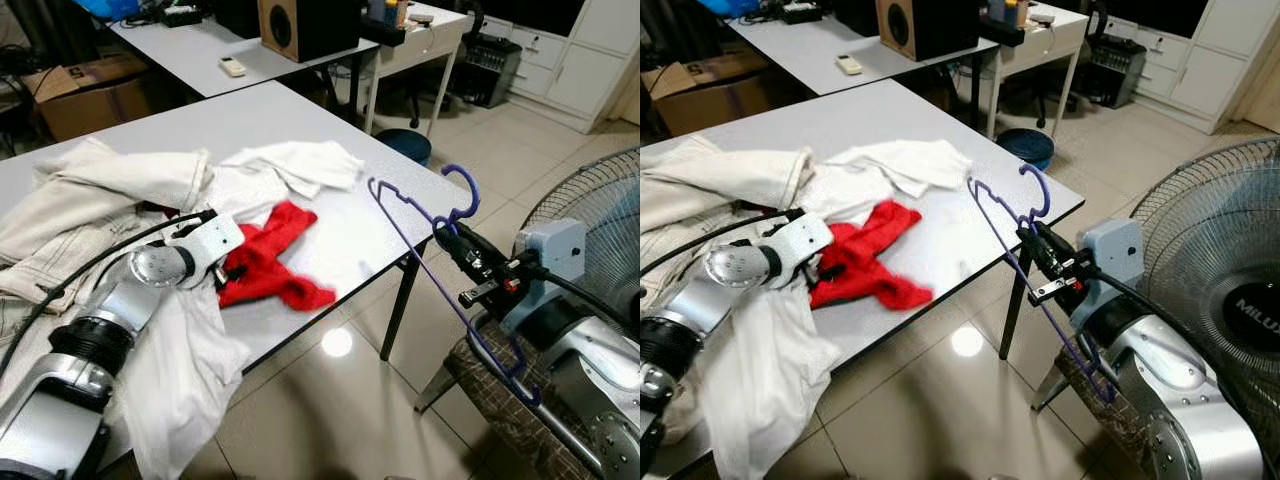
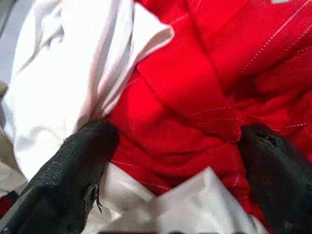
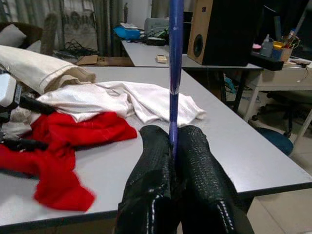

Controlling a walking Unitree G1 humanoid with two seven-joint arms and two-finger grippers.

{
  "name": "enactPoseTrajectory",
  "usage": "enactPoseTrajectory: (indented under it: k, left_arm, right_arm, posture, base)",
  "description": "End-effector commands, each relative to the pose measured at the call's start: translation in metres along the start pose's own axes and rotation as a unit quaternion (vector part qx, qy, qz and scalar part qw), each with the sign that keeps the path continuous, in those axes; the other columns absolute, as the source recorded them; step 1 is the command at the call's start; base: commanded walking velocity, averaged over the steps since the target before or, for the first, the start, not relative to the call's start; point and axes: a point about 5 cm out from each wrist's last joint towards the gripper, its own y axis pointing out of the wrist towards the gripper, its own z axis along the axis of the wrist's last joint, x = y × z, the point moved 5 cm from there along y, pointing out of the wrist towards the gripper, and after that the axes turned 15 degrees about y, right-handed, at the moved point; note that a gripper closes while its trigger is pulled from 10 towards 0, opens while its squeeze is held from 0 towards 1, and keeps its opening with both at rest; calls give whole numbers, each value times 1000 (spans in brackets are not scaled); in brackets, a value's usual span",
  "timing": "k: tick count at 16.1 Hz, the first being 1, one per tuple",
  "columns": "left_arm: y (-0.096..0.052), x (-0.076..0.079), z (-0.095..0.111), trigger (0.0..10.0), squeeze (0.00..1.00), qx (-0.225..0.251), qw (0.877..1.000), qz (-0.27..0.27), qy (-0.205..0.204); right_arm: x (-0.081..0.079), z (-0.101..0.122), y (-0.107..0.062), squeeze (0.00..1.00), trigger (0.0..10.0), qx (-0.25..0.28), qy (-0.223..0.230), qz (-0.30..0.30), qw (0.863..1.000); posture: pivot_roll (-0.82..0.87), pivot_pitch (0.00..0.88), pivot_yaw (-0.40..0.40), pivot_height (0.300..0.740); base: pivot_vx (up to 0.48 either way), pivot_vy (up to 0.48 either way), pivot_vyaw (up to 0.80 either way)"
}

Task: Hang hanger

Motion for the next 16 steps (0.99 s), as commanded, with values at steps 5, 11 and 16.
enactPoseTrajectory:
  k: [5, 11, 16]
  left_arm:
    - [-34, -46, 85, 10000, 0, 294, 917, 93, -253]
    - [-93, -48, 110, 10000, 0, 325, 874, 187, -308]
    - [-100, -31, 107, 10000, 0, 271, 896, 188, -299]
  right_arm:
    - [-1, 15, -2, 0, 10000, 36, 22, -2, 999]
    - [-14, 45, 13, 0, 10000, 132, 35, -35, 990]
    - [-39, 30, 22, 0, 10000, 104, 29, 12, 994]
  posture:
    - [-193, 0, 4, 740]
    - [-137, 0, 15, 740]
    - [-115, 0, 1, 740]
  base:
    - [0, 0, 0]
    - [0, 172, 0]
    - [0, 480, 800]
